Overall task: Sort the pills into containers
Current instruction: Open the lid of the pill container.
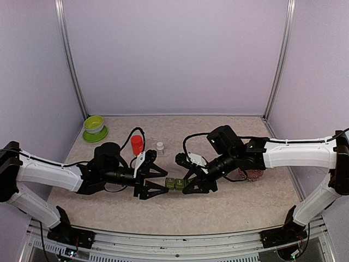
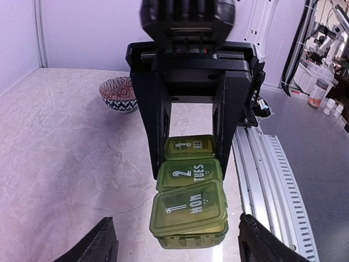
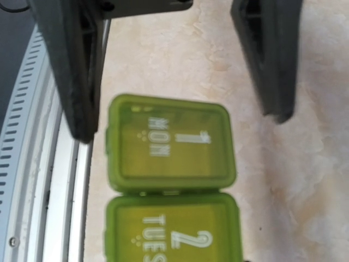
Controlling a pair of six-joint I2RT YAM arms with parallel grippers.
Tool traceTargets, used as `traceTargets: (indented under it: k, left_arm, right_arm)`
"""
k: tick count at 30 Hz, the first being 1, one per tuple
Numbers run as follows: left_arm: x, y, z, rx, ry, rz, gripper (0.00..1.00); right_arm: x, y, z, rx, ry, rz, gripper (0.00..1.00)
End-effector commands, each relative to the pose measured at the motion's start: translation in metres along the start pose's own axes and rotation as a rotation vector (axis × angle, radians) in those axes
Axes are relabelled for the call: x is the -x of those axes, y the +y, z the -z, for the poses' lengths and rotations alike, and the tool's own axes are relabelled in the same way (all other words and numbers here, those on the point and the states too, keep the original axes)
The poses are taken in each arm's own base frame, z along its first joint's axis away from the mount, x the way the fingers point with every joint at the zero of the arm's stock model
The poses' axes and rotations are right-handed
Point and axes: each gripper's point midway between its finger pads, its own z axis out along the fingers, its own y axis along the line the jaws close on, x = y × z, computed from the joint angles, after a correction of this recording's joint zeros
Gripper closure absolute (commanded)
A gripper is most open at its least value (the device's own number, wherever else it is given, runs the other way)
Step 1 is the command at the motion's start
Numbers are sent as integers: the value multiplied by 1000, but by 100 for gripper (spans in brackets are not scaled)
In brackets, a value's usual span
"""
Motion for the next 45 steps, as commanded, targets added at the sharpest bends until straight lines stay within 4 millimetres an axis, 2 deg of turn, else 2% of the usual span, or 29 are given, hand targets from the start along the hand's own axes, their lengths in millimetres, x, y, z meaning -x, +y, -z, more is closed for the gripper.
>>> traceTargets:
  k: [1,10,18,25,45]
  left_arm:
    - [8,14,0,38,-34,37,23]
    - [0,24,-9,58,-2,79,19]
    - [7,15,-5,10,-29,69,17]
    - [6,17,-4,21,-30,73,16]
    - [6,48,6,190,-58,104,17]
  right_arm:
    - [8,-6,3,-26,-7,15,68]
    - [5,-7,-2,-41,20,24,68]
    - [-4,-11,-7,-64,50,19,68]
    - [-4,-10,-8,-70,55,22,68]
    - [-10,2,-16,-34,80,35,68]
